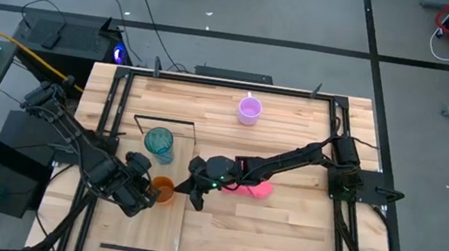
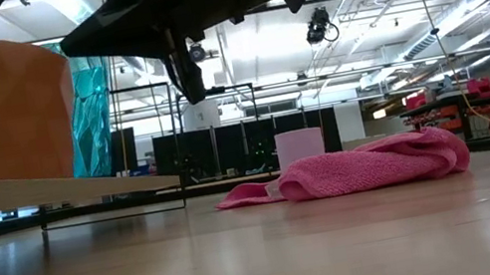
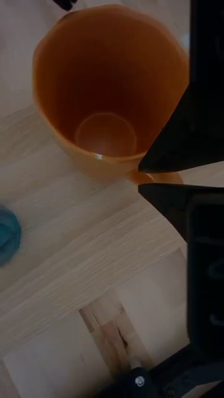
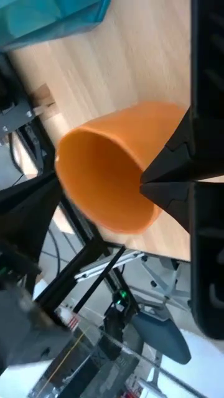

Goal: Stack small to large cups/mugs on shelf
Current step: Put the orange mug on the shelf

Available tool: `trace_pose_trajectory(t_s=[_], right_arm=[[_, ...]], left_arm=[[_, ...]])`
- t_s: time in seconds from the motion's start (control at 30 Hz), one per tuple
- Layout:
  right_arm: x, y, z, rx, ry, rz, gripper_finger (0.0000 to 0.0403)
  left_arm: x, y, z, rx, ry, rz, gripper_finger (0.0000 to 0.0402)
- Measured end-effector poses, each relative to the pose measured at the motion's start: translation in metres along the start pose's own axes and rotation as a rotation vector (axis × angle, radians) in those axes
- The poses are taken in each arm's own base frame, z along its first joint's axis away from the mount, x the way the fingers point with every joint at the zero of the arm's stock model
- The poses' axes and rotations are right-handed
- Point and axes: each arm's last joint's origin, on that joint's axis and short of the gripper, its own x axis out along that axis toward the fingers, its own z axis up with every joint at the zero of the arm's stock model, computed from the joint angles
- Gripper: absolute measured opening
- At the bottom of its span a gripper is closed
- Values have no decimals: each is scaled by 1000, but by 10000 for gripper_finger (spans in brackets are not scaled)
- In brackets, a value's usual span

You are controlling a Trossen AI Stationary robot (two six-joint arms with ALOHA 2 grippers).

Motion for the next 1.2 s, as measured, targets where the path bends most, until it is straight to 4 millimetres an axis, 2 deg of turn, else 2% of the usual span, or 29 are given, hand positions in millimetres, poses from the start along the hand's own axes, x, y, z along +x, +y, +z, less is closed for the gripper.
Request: trace_pose_trajectory(t_s=[0.27,0.5,0.8,0.97,1.2], right_arm=[[-2,-5,-10,-1,111,-72,0],[-2,-2,-10,-12,81,-96,0],[1,-3,-10,-3,49,-87,0],[12,-7,-15,5,57,-86,0],[37,4,-11,-20,92,-42,0]], left_arm=[[-13,7,-4,-28,4,-58,49],[-26,16,-2,-22,-75,-121,46],[-27,20,0,-15,-118,-108,43],[-27,20,0,-29,-128,-111,45],[-28,19,0,-41,-129,-120,37]])
